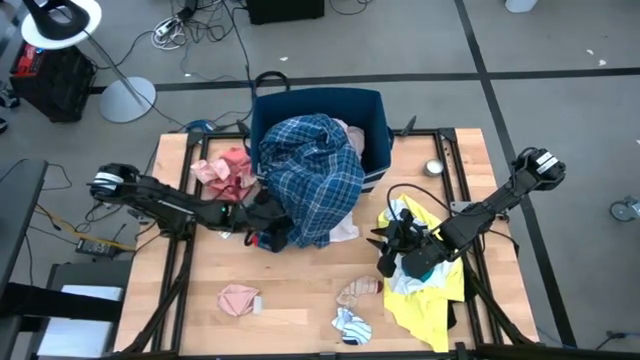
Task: Sort clothes
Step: Put the blue checkered pants into the blue bin
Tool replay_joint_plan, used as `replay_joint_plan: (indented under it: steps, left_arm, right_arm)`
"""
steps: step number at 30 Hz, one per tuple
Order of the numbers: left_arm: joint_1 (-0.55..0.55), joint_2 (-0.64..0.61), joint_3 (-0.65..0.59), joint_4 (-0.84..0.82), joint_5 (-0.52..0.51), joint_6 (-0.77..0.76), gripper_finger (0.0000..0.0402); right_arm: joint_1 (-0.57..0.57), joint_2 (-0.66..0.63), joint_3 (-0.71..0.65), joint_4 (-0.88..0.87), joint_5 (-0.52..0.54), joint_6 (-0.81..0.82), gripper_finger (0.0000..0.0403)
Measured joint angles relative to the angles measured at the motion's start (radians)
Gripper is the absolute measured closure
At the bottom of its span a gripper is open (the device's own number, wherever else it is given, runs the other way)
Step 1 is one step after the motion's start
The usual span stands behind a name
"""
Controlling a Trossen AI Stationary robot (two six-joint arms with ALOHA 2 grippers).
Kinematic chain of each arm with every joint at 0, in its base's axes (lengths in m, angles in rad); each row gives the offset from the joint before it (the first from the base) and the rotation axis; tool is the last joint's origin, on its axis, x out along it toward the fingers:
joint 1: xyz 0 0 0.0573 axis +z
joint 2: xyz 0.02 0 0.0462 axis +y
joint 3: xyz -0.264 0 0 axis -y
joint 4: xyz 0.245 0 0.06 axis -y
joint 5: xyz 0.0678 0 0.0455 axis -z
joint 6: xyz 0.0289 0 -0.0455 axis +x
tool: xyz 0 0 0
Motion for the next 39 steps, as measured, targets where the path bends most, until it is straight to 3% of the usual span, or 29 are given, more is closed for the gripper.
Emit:
replay_joint_plan:
  steps: [3, 12, 19, 28, 39]
  left_arm:
    - [0.000, 0.004, 0.044, 0.040, 0.038, 0.051, 0.0387]
    - [-0.002, 0.001, 0.306, 0.000, 0.085, 0.264, 0.0399]
    - [0.019, 0.001, 0.610, -0.208, 0.079, 0.494, 0.0400]
    - [0.174, 0.004, 0.992, -0.321, 0.079, 0.677, 0.0401]
    - [0.436, 0.127, 1.291, -0.361, 0.198, 0.644, 0.0401]
  right_arm:
    - [0.000, 0.000, 0.000, -0.001, 0.000, 0.003, 0.0277]
    - [0.000, 0.000, 0.000, -0.004, 0.000, 0.003, 0.0277]
    - [0.000, 0.000, 0.000, -0.005, 0.000, 0.003, 0.0277]
    - [0.000, 0.000, 0.000, -0.005, 0.000, 0.002, 0.0277]
    - [0.000, 0.000, 0.000, -0.006, 0.000, -0.004, 0.0277]
